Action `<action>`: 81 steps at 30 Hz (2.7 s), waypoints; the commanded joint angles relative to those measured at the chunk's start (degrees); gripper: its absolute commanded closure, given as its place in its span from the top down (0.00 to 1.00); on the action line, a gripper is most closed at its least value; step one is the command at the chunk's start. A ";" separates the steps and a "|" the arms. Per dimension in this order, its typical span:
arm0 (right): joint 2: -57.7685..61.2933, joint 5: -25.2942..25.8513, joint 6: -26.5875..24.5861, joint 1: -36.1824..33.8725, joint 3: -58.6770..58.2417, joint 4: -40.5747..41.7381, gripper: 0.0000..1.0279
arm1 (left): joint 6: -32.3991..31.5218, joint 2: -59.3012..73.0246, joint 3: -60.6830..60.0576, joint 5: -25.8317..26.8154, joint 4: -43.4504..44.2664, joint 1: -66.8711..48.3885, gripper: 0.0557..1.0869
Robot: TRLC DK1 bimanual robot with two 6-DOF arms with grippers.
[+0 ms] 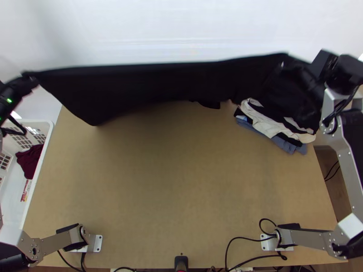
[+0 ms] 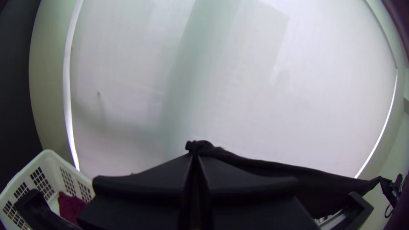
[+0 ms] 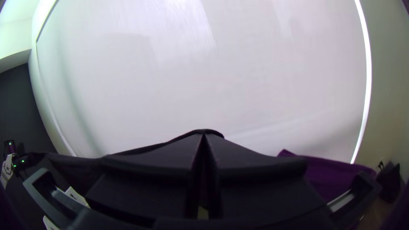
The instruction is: Fold the t-shirt
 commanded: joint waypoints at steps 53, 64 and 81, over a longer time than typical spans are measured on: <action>-35.99 5.98 1.51 -1.03 -20.06 1.40 0.03 | -10.00 -34.60 -20.78 -5.68 2.52 5.13 0.04; -29.93 0.61 3.00 -2.26 -54.07 15.46 0.03 | -10.35 -20.71 -44.86 5.22 2.96 5.04 0.04; 7.25 1.40 9.51 -3.05 -31.93 10.54 0.03 | -6.39 19.89 -22.53 -0.05 6.48 0.91 0.04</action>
